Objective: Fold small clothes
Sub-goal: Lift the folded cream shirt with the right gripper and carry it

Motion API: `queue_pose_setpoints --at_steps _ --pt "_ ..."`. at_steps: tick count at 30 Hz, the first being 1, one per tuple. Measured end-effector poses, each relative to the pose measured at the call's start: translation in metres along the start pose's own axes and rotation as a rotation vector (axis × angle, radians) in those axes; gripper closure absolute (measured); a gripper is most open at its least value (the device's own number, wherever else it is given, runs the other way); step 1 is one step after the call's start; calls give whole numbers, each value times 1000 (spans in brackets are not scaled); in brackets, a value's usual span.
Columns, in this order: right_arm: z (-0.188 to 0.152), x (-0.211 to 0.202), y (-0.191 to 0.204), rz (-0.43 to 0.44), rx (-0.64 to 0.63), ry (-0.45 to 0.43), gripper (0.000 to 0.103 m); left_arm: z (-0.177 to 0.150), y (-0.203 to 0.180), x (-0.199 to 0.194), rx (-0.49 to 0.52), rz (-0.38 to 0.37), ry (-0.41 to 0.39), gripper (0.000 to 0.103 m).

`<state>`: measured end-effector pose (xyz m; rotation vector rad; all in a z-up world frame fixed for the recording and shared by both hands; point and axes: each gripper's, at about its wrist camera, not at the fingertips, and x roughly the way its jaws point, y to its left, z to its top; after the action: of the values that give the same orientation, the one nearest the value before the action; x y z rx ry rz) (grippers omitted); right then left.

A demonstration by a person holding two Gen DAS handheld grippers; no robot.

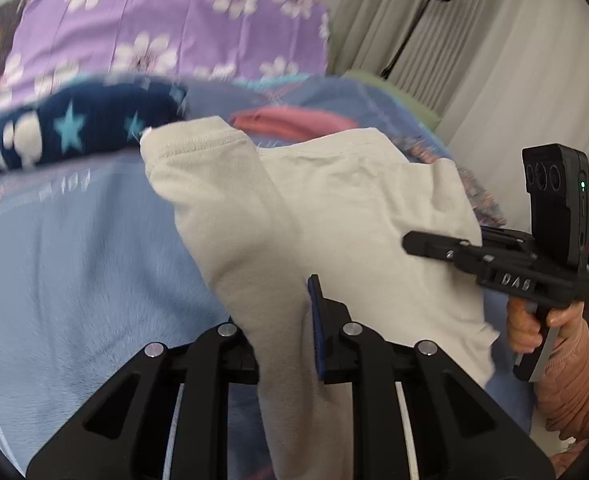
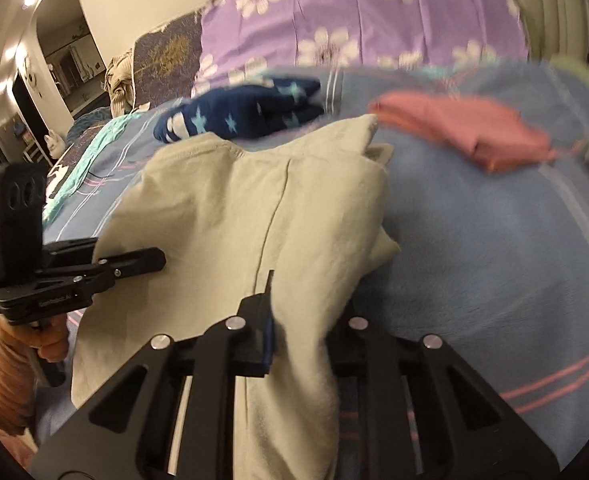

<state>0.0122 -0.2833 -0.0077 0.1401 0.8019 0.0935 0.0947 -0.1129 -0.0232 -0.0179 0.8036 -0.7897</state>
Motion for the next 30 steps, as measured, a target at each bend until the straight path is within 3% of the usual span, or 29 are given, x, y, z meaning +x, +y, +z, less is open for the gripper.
queue_pose_setpoints --at_steps 7,13,22,30 --pt "3 -79 15 -76 -30 -170 86 23 -57 -50 109 -5 -109 85" --pt "-5 -136 8 -163 -39 -273 86 41 -115 -58 203 -28 -154 85" --pt "-25 -185 -51 -280 65 -314 87 60 -193 -29 337 -83 -131 85" --pt "-23 -210 -126 -413 158 -333 87 102 -264 23 435 -137 -68 85"
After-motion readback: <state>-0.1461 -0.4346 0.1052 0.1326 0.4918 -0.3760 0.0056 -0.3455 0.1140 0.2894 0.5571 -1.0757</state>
